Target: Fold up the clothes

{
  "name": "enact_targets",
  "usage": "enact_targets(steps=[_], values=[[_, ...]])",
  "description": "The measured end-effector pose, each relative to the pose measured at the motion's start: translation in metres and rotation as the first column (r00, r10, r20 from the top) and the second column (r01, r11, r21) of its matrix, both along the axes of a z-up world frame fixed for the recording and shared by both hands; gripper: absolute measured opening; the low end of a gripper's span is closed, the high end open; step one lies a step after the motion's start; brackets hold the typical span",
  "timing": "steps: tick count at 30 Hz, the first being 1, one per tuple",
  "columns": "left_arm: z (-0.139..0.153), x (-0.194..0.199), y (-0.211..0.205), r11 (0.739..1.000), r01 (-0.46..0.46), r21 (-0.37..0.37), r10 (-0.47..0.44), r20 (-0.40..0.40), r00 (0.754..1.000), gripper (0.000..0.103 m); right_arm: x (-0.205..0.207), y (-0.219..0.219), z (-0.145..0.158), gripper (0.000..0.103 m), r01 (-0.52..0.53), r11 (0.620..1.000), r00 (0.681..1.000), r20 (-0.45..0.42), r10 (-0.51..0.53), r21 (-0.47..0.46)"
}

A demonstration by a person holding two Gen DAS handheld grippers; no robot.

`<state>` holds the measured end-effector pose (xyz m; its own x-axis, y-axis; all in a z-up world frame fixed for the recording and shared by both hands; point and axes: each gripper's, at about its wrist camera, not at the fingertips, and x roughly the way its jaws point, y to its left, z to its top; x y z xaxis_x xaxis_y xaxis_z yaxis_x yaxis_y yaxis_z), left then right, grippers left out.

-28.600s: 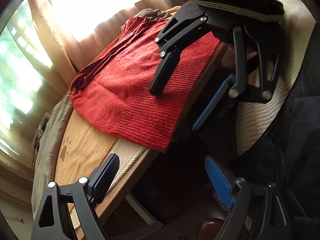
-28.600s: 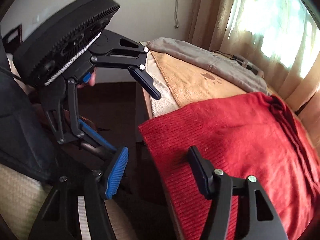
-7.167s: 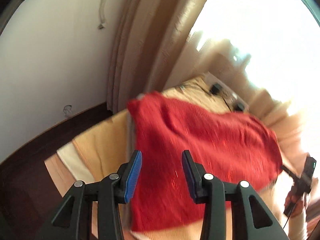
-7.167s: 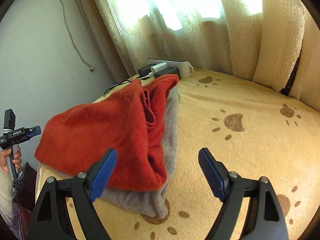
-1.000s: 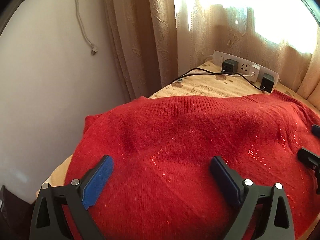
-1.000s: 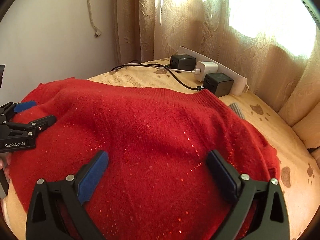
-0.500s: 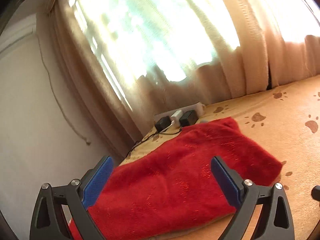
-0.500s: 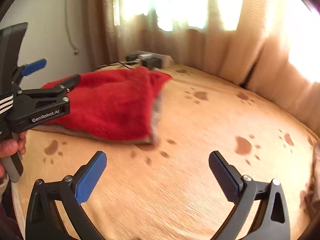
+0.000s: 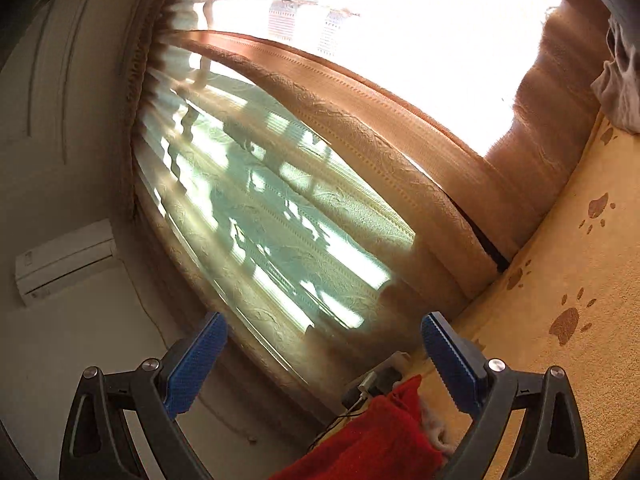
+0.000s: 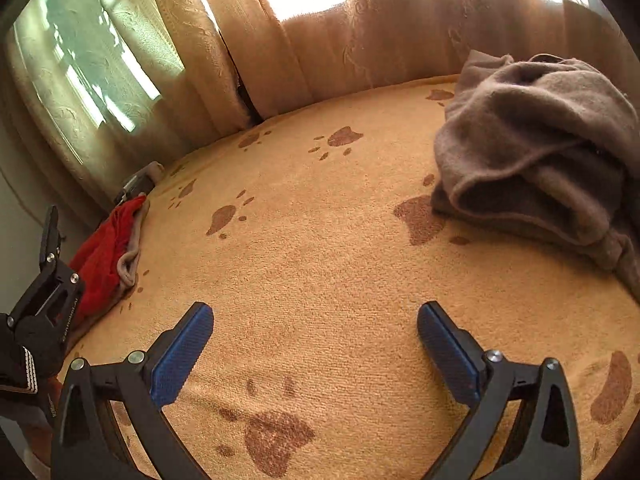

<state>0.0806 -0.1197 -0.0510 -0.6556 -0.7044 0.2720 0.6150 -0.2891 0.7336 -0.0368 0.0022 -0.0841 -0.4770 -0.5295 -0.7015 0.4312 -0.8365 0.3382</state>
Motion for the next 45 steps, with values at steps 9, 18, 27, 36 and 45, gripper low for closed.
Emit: enact_targets(steps=[9,18,27,36,45], values=[[0.012,-0.034,-0.042,0.656,0.09,0.75,-0.389,0.232,0.892,0.1,0.009,-0.016,-0.003,0.102,-0.075,0.981,0.996,-0.033,0.082,0.18],[-0.026,-0.062,-0.082,0.292,-0.061,0.954,-0.466,0.198,0.863,0.1,0.021,-0.029,-0.013,0.102,-0.154,0.924,0.981,-0.06,0.187,0.35],[-0.053,-0.063,-0.095,0.189,-0.144,0.971,-0.454,0.217,0.864,0.1,0.021,-0.029,-0.013,0.102,-0.154,0.922,0.98,-0.062,0.187,0.354],[-0.055,-0.066,-0.09,0.222,-0.165,0.961,-0.456,0.252,0.854,0.102,0.018,-0.026,-0.014,0.102,-0.163,0.921,0.978,-0.062,0.197,0.354],[-0.055,-0.066,-0.089,0.222,-0.164,0.961,-0.457,0.252,0.853,0.102,0.021,-0.021,-0.009,0.103,-0.169,0.928,0.977,-0.07,0.203,0.332]])
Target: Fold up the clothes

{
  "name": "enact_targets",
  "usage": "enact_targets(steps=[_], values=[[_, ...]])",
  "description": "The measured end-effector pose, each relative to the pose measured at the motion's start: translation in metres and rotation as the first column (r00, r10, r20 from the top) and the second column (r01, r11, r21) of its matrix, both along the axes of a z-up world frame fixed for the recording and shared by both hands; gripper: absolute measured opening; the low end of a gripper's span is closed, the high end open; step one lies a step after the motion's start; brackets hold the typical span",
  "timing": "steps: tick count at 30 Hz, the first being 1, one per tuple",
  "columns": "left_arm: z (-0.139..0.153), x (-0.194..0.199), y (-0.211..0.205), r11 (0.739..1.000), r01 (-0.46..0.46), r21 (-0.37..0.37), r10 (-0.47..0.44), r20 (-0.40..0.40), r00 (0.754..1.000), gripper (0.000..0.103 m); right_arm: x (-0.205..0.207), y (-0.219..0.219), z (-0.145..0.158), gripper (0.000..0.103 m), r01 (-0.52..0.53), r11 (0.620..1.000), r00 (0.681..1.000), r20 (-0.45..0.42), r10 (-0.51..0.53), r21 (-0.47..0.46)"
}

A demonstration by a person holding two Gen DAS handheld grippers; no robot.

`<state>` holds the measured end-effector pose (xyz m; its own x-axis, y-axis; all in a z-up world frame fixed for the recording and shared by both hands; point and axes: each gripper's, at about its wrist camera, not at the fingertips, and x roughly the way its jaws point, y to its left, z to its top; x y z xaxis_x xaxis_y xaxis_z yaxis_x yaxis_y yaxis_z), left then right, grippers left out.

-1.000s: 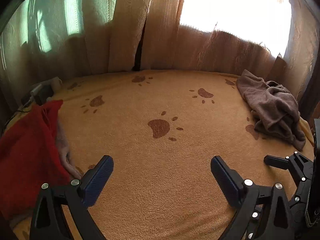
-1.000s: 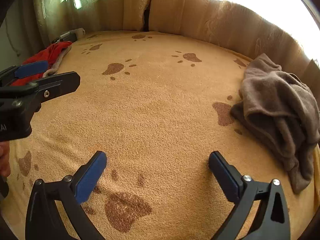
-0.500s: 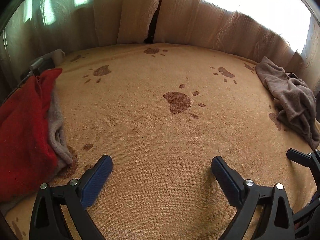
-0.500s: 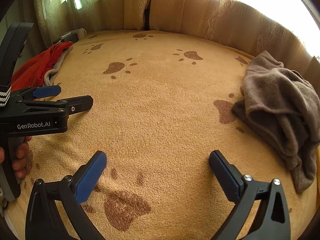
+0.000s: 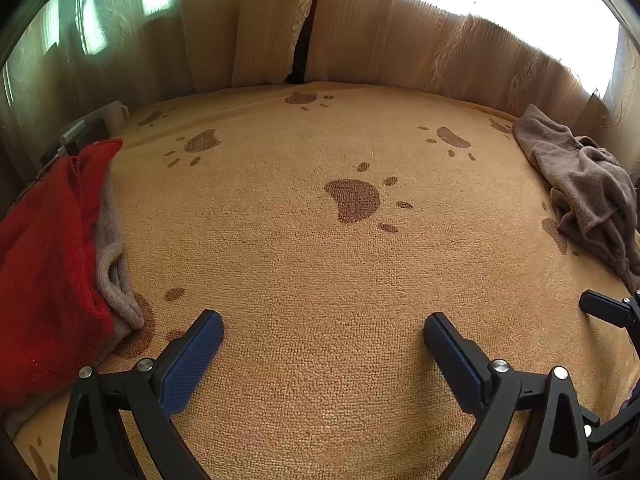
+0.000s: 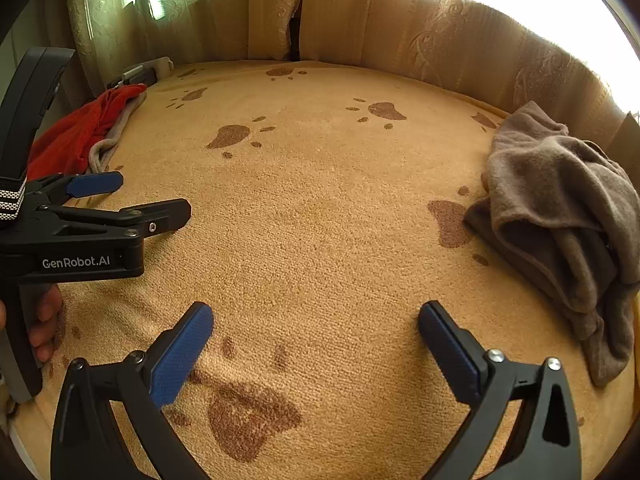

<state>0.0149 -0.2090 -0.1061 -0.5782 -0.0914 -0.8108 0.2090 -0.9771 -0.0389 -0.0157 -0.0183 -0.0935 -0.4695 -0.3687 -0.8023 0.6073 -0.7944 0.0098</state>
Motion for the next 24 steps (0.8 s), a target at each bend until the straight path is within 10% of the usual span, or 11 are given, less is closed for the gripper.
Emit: enact_targets(steps=[6,12,24], values=[[0.0,0.0,0.0,1.0,0.0,-0.002,0.0,0.0,1.0,0.102,-0.008,0.058,0.035,0.103,0.145,0.986,0.981,-0.117,-0.154,-0.085],[0.0,0.0,0.001,1.0,0.0,-0.003,0.0,0.0,1.0,0.102,-0.033,0.121,0.043,0.103,0.346,0.919,0.931,-0.054,-0.361,-0.188],[0.004,0.005,-0.007,0.998,-0.066,-0.011,0.066,-0.021,0.998,0.102,-0.006,0.067,0.027,0.103,0.229,0.959,0.969,-0.055,-0.241,-0.169]])
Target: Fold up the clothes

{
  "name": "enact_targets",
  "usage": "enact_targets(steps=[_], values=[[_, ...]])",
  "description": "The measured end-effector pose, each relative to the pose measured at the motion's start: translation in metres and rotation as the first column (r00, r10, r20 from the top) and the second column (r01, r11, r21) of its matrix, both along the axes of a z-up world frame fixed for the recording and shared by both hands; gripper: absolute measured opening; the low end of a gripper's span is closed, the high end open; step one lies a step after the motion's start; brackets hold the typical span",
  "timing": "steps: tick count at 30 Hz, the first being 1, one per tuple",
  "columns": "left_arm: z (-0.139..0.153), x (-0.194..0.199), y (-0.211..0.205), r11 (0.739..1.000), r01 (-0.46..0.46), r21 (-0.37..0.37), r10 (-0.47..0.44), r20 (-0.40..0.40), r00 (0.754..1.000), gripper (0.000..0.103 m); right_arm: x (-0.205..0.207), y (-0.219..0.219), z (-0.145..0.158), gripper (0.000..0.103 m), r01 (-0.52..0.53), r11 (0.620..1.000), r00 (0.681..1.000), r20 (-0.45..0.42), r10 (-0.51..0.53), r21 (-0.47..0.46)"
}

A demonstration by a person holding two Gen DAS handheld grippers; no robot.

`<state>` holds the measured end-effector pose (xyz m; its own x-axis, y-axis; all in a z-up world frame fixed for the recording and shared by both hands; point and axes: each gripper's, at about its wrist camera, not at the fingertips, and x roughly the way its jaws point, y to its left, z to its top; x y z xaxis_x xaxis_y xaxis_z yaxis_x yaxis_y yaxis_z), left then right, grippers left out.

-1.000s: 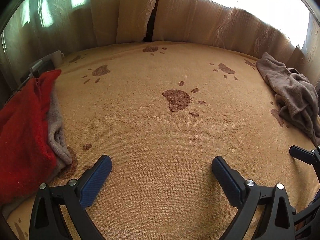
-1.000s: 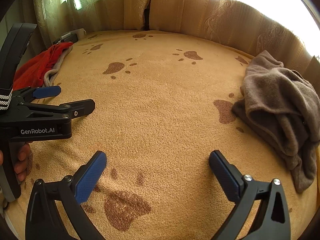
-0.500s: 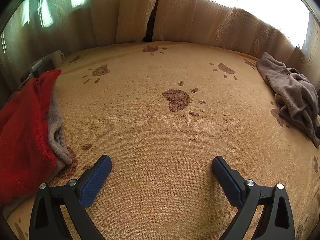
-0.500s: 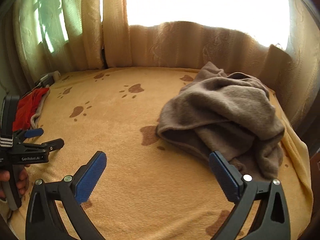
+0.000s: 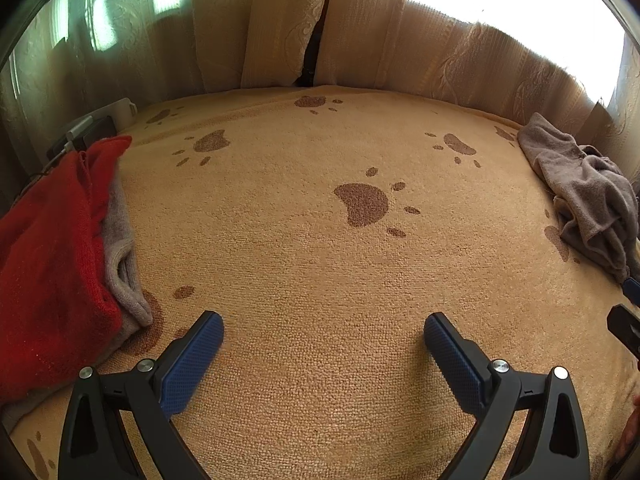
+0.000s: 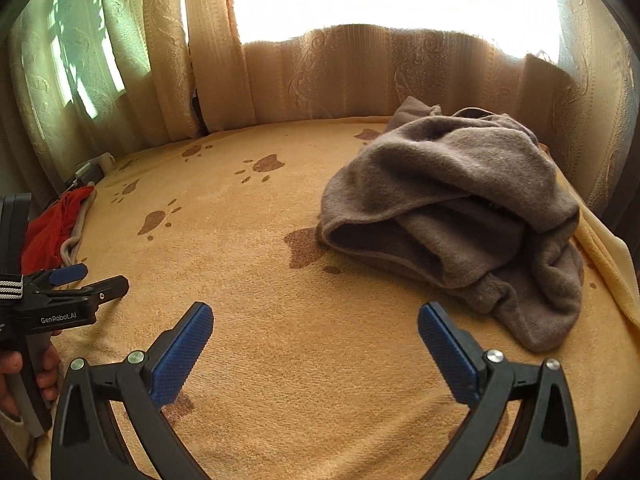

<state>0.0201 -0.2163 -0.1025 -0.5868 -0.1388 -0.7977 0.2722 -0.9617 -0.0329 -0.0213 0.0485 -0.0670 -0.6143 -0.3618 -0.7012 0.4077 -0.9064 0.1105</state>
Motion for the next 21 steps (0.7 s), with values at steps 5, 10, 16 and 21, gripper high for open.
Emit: enact_targets(steps=[5,10,16,21], values=[[0.036,0.026,-0.032,0.977,-0.18,-0.113,0.169,-0.096,0.981,0.102,0.016,-0.041,0.009,0.103,-0.097,0.995,0.995,-0.013,0.097,-0.015],[0.075,0.094,-0.079,0.907,-0.374,-0.191,0.334,-0.214,0.918,0.102,0.035,-0.109,0.034,0.103,-0.256,0.965,0.966,-0.057,0.253,-0.053],[0.082,0.182,-0.142,0.825,-0.538,-0.172,0.502,-0.212,0.838,0.102,0.083,-0.213,0.065,0.103,-0.473,0.878,0.875,-0.153,0.459,-0.074],[0.078,0.238,-0.172,0.753,-0.63,-0.189,0.594,-0.215,0.775,0.102,0.132,-0.281,0.074,0.103,-0.578,0.814,0.803,-0.217,0.555,-0.056]])
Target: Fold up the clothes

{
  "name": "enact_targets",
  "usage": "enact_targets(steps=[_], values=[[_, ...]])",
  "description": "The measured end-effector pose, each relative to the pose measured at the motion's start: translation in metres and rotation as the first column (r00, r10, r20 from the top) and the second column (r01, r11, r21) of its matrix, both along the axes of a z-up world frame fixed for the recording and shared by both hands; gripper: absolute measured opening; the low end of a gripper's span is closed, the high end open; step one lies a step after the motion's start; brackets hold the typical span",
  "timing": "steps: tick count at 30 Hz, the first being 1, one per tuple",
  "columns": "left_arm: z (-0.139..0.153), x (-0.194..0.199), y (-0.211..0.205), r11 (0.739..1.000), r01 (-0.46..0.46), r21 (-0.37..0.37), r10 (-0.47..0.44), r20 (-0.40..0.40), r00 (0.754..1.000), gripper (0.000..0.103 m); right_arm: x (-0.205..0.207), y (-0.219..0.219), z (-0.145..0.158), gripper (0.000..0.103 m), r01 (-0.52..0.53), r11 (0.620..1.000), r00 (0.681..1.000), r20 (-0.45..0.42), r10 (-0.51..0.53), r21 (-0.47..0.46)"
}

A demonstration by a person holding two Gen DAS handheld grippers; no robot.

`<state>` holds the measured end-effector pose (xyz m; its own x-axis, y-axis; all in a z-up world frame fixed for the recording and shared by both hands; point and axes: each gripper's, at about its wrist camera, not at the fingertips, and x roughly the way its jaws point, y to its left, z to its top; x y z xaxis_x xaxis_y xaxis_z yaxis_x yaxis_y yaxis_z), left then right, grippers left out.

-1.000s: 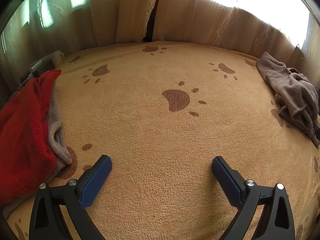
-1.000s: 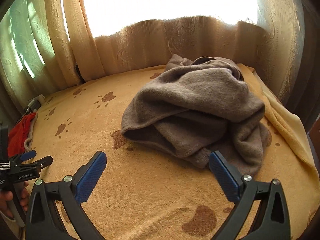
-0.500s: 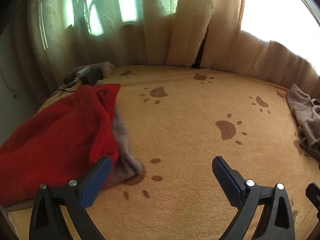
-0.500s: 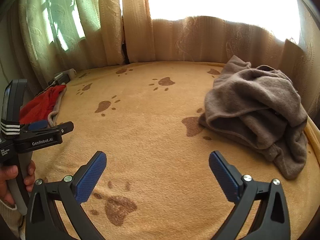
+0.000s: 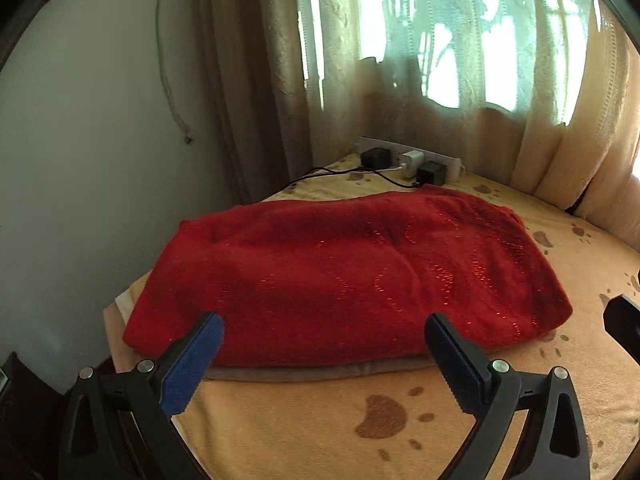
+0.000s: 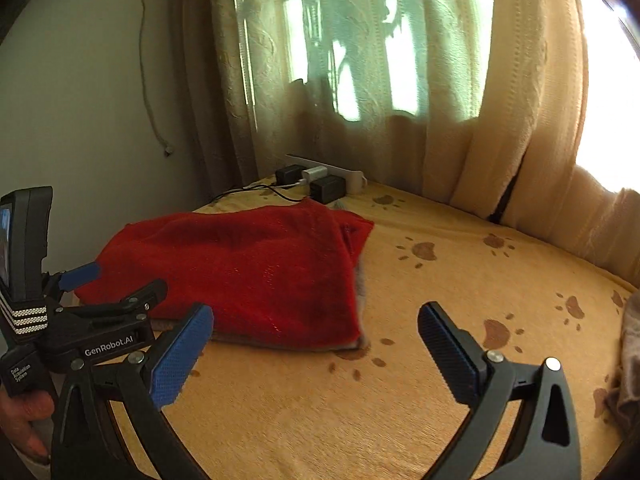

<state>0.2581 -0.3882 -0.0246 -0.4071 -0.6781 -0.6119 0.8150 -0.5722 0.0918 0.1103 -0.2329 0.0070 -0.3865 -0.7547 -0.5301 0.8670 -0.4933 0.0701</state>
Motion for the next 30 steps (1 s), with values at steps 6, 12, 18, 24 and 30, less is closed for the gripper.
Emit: enact_targets(steps=[6,12,18,24,30], values=[[-0.002,0.036,-0.014,0.997,-0.068,-0.025,0.068,0.002,0.998,0.102,0.034,-0.036,0.008,0.103,-0.049,0.999,0.998,-0.047,0.048,-0.021],[-0.005,0.042,-0.02,0.997,-0.068,0.027,0.069,-0.023,0.997,0.102,0.035,-0.044,0.011,0.103,-0.026,0.999,0.999,-0.025,0.025,-0.046],[-0.011,0.039,-0.021,0.996,-0.073,0.042,0.074,-0.008,0.997,0.102,0.02,-0.043,-0.001,0.103,0.004,1.0,0.999,0.04,-0.003,-0.029],[-0.006,0.043,-0.019,0.996,-0.083,0.033,0.084,-0.017,0.996,0.102,0.015,-0.043,-0.009,0.103,0.02,0.999,0.999,0.046,-0.019,-0.025],[0.002,0.042,-0.01,0.997,-0.08,0.0,0.08,-0.018,0.997,0.102,0.022,-0.044,-0.011,0.103,0.023,1.0,1.0,-0.02,-0.024,-0.004]])
